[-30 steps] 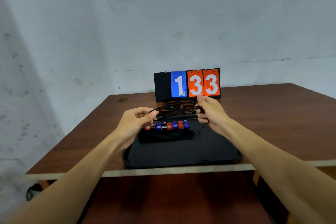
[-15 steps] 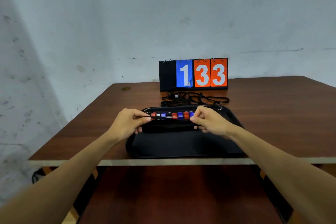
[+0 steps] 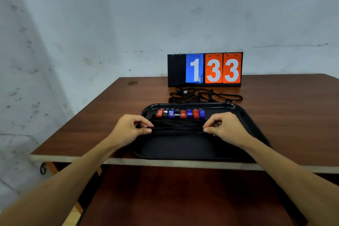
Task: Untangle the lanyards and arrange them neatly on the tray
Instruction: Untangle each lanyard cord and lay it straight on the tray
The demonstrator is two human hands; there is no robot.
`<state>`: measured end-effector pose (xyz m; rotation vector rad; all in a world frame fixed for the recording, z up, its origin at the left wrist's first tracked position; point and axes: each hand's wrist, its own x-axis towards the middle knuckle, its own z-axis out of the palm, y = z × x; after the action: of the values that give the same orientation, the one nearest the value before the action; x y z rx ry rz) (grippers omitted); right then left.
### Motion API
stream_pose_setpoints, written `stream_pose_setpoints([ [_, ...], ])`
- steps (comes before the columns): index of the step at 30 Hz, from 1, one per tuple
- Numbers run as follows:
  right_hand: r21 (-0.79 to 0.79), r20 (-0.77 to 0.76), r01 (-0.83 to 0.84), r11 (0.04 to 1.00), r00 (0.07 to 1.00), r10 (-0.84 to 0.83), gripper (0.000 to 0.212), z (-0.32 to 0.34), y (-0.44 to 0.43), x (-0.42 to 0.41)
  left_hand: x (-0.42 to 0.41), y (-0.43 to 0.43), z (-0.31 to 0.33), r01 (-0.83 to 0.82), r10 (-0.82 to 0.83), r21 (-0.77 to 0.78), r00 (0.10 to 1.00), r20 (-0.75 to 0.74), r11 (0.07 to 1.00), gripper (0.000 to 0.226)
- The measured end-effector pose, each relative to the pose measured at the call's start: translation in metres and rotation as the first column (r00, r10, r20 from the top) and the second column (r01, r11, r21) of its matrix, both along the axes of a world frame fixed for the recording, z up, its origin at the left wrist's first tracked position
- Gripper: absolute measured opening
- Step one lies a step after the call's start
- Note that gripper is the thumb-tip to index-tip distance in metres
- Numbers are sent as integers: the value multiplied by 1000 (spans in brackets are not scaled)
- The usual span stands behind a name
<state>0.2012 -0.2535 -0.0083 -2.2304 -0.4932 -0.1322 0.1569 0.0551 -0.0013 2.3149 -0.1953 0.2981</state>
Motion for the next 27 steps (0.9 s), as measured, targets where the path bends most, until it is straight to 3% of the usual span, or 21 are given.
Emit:
stream_pose_setpoints([
  [8,-104,118,6,995,993,6,10,-6,0,2,6,-7,-6,-91,82,-152,995,-64,984,12],
  [14,-181,164,9,984,986,22,8,-8,1,2,5,-12,-16,-135,135,-9,988,78,991,10],
  [27,-223,157,35,974,988,0,11,-8,2,4,6,-13,-17,-163,159,16,974,161,986,12],
])
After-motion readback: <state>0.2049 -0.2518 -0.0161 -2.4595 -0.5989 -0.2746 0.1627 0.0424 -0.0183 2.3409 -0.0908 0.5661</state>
